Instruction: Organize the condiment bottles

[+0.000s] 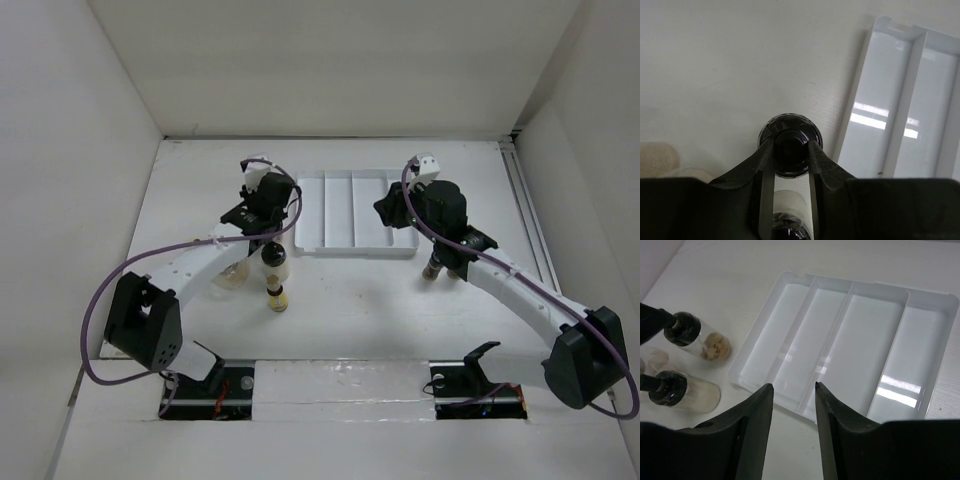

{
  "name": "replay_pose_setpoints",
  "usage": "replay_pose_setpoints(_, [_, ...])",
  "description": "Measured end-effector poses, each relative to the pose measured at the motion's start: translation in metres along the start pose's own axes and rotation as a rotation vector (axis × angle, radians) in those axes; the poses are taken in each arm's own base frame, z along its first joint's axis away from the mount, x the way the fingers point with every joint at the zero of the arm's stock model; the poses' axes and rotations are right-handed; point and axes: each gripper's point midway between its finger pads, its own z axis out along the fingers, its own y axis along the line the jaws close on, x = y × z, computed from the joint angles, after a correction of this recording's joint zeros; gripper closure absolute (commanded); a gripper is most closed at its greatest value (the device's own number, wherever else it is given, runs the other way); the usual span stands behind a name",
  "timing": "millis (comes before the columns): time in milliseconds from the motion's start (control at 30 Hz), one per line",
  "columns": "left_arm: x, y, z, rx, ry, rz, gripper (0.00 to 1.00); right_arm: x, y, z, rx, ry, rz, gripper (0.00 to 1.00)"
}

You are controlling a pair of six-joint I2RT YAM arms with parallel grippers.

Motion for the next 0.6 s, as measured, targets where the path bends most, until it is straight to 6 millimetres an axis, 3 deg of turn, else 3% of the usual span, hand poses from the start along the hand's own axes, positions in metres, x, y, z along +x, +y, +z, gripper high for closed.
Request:
replay_pose_setpoints(100, [-0.025, -0.005, -0.005, -0.003, -0.042, 0.008, 0.95, 0.001, 0.0, 0.001, 0.0, 0.003, 0.0, 0.55])
replay_pose_setpoints(267, [-0.112, -0.037, -0.028, 0.079, -0.197, -0.071, 0.95, 0.003, -0.001, 0.002, 0.001, 0.008, 0.0, 0.55])
replay_pose_setpoints(367, [-0.141, -0.057, -0.036, 0.144, -0.252, -0.107, 0.95, 0.003, -0.001, 0.002, 0.001, 0.008, 0.0, 0.55])
replay_pose_setpoints(467, [-0.144, -0.075, -0.025, 0.18, -0.245, -0.096, 0.95, 0.003, -0.001, 0.002, 0.002, 0.008, 0.0, 0.55])
replay_pose_setpoints(600, [-0.114, -0.102, 0.011, 0.208, -0.161, -0.031, 0.95, 0.003, -0.001, 0.002, 0.003, 0.009, 0.0, 0.55])
